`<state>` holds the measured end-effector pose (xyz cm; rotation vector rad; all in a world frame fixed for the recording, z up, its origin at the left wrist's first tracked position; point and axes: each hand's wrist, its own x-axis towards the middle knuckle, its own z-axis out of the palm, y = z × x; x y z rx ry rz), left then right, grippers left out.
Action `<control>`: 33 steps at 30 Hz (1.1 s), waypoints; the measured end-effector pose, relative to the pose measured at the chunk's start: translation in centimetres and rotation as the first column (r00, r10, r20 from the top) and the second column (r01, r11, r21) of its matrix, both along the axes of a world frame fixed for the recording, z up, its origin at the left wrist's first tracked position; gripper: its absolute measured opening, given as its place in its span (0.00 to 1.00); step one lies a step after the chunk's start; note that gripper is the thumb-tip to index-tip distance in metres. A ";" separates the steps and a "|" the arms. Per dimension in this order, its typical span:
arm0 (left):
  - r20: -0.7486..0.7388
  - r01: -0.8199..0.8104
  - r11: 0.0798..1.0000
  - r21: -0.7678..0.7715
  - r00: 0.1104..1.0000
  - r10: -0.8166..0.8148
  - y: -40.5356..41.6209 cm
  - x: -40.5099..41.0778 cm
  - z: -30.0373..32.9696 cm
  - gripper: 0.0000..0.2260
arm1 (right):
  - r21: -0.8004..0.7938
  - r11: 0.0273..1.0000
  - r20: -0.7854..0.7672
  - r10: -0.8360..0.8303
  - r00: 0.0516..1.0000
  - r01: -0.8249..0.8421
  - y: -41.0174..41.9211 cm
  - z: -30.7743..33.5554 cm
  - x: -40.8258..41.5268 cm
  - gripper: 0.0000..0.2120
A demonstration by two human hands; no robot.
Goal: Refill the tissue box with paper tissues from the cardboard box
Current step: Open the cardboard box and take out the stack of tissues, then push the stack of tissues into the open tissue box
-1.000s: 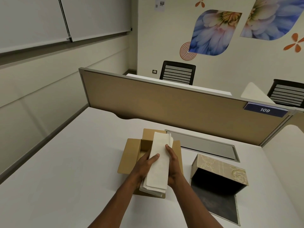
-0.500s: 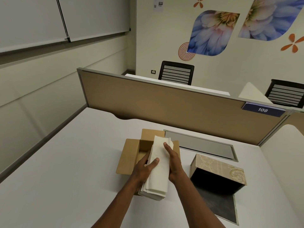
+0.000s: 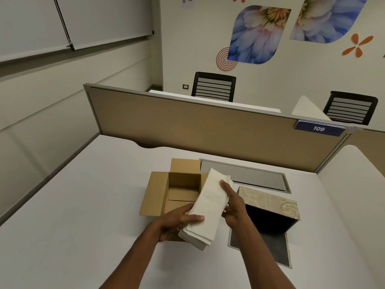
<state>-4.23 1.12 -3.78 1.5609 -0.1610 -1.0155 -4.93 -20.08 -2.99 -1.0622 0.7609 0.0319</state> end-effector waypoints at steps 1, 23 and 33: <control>-0.015 -0.011 1.000 -0.002 1.000 0.010 -0.1 -0.3 -0.1 0.34 | 0.013 1.000 0.008 -0.017 1.000 0.017 -0.6 0.0 -0.4 0.23; 0.127 -0.469 0.879 0.086 0.880 0.457 -13.2 -5.6 0.2 0.40 | 0.084 0.995 -0.033 -0.044 0.999 0.046 -13.0 -0.9 -14.2 0.33; 0.278 -0.281 0.952 0.120 0.930 0.239 -17.4 -6.6 0.3 0.39 | 0.157 0.988 0.077 -0.028 0.997 0.015 -18.4 -0.5 -17.9 0.29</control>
